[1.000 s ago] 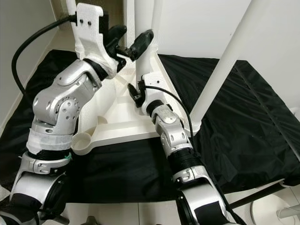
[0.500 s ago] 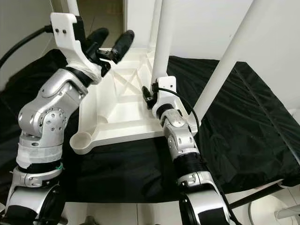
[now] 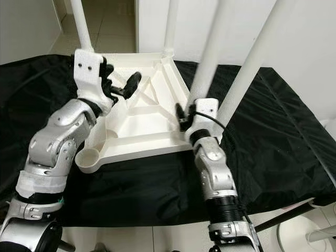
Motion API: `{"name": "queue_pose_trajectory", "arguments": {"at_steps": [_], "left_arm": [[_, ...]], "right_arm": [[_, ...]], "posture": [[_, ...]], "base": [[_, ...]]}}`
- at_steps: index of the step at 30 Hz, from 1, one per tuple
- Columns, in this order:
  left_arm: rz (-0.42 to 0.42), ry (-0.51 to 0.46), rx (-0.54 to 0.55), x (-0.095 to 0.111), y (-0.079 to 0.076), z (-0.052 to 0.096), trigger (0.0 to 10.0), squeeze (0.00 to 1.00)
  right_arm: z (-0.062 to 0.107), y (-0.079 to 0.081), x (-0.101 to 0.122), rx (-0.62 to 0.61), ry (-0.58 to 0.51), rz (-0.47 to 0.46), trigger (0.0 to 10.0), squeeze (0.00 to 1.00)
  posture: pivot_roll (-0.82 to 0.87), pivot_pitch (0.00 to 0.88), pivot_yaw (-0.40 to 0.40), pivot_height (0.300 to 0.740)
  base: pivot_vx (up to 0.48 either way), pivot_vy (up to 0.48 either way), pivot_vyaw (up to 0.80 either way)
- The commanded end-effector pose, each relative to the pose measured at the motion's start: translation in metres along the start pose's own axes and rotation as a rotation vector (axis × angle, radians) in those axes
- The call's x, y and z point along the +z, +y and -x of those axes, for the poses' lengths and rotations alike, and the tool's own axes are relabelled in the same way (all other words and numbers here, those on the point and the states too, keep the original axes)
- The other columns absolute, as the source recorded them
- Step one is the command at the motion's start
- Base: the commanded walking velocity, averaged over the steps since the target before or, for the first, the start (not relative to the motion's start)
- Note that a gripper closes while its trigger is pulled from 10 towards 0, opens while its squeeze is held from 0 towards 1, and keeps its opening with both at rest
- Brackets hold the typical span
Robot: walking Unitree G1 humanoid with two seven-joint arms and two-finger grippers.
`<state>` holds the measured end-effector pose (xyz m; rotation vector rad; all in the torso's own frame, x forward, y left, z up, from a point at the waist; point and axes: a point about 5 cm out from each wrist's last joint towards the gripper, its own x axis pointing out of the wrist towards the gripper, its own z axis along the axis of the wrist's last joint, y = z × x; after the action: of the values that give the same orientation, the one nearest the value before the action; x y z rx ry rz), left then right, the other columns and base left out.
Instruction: Building children table
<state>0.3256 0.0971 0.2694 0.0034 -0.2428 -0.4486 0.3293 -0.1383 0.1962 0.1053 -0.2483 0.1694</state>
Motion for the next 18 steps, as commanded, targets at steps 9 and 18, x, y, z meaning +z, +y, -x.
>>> {"name": "queue_pose_trajectory", "arguments": {"at_steps": [9, 18], "left_arm": [[-0.045, 0.006, -0.030, -0.005, -0.010, -0.004, 10.0, 0.00], [-0.089, 0.043, -0.048, -0.013, -0.015, -0.004, 10.0, 0.00]], "right_arm": [[0.012, -0.046, 0.018, -0.161, -0.036, 0.063, 10.0, 0.00], [0.023, -0.081, 0.025, -0.287, -0.043, 0.106, 10.0, 0.00]], "posture": [[-0.03, 0.038, -0.048, 0.740], [-0.03, 0.051, -0.033, 0.740]], "base": [[0.000, 0.000, 0.00], [0.000, 0.000, 0.00]]}}
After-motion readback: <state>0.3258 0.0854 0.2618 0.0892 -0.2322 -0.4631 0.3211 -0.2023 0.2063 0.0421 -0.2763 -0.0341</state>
